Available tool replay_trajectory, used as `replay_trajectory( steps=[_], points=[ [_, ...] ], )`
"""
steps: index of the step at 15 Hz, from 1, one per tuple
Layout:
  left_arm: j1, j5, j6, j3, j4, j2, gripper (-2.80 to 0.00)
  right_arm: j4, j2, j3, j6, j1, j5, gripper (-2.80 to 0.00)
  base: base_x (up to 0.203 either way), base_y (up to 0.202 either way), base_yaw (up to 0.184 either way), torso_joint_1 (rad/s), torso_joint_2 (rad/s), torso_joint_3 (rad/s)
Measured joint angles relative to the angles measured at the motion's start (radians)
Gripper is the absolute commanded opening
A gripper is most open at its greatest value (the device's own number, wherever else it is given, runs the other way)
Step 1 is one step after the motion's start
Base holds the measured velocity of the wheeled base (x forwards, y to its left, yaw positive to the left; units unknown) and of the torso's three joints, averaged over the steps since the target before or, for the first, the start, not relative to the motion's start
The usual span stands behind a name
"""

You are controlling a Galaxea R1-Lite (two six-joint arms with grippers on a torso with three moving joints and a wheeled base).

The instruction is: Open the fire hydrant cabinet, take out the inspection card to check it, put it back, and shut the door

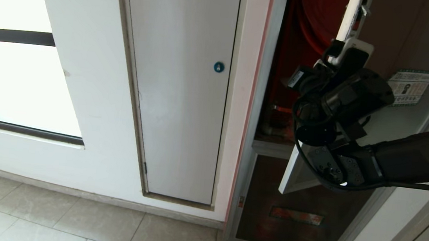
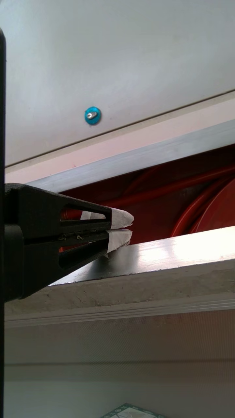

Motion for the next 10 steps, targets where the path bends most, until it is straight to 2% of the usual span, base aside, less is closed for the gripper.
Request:
replay_trajectory(
  steps=[10],
  points=[
    [0.0,0.0,0.0,0.0,0.0,0.0,-2.8,-0.076,-0.132,0.206,0.004,-0.001,-0.029,-2.8,0.0,0.0,0.0,0.0,0.0,0.0]
  ],
)
